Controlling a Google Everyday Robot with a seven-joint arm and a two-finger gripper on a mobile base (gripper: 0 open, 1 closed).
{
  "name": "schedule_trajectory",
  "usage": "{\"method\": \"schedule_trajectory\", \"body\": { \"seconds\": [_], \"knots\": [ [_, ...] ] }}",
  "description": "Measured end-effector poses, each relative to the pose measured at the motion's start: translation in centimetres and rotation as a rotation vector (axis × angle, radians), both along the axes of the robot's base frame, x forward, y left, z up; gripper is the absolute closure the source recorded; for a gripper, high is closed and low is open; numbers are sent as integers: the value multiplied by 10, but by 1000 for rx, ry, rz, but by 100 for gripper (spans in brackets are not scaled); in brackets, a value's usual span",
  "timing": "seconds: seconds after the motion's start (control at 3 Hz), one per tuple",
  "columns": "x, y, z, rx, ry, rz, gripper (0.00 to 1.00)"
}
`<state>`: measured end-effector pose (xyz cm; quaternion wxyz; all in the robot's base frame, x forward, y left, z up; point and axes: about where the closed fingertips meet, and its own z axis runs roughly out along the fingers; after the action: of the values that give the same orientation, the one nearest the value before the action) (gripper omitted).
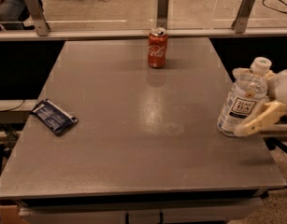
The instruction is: Knock blue plastic bottle over
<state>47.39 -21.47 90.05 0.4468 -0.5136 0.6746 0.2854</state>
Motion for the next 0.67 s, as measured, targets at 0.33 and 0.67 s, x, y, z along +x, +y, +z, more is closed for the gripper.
{"method": "schedule_trajectory", "body": {
  "seconds": [0.33, 0.67],
  "knots": [
    [8, 34, -3, 71, -19, 50, 0],
    [23, 75, 4, 98, -30, 87, 0]
  ]
}}
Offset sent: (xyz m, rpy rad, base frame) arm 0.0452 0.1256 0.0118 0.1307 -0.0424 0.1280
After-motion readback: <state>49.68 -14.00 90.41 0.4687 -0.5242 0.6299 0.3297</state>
